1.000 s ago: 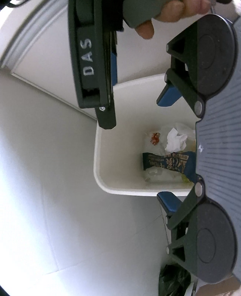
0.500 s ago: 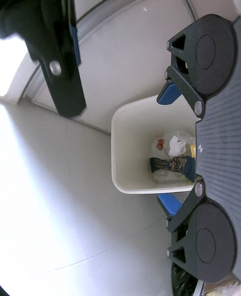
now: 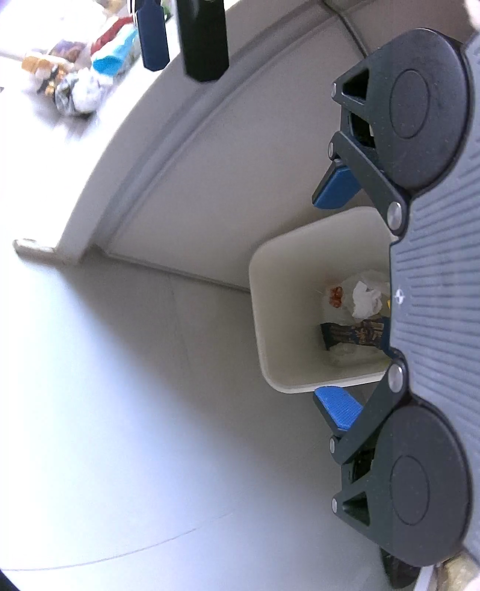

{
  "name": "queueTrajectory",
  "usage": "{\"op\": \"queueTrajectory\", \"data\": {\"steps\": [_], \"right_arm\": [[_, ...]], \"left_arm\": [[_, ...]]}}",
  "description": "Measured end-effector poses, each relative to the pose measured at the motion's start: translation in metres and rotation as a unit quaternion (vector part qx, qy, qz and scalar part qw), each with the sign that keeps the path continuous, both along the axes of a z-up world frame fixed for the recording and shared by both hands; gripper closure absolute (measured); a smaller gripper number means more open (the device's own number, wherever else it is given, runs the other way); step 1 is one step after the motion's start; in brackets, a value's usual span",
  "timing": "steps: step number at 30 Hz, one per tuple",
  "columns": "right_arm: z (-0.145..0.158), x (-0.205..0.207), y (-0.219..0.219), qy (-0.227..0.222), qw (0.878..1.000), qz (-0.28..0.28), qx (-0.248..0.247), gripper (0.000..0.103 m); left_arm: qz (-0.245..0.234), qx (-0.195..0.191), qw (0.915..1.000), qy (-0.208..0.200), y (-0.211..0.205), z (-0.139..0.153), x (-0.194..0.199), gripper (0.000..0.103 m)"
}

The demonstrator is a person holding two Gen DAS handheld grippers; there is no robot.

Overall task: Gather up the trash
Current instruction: 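Move both open tools from the wastebasket back to the counter, then grasp the blue plastic cup with left tool while right tool grasps red wrapper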

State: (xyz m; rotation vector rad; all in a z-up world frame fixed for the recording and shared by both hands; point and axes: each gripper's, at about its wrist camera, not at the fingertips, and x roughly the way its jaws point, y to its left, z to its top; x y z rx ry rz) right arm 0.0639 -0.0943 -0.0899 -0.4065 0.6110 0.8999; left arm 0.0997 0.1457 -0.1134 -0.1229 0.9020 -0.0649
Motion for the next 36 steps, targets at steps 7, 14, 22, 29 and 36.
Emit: {"op": "queueTrajectory", "data": {"steps": [7, 14, 22, 29, 36], "right_arm": [[0.022, 0.005, -0.059, -0.055, 0.998, -0.03, 0.015, 0.007], [0.031, 0.027, -0.113, -0.079, 0.993, -0.079, 0.039, 0.003], [0.028, 0.05, -0.177, -0.074, 0.987, -0.129, 0.055, 0.003], [0.026, 0.064, -0.226, -0.081, 0.981, -0.164, 0.059, 0.003], [0.031, 0.078, -0.258, -0.105, 0.975, -0.185, 0.063, 0.003]], "left_arm": [[-0.029, 0.009, 0.9988, -0.04, -0.015, 0.037, -0.002, 0.001], [-0.065, 0.009, 0.9949, -0.076, -0.049, 0.064, 0.007, 0.001], [-0.111, 0.003, 0.9894, -0.094, -0.097, 0.08, 0.026, 0.001], [-0.161, 0.006, 0.9804, -0.114, -0.141, 0.096, 0.044, 0.001], [-0.189, 0.004, 0.9739, -0.126, -0.177, 0.099, 0.068, 0.001]]}}
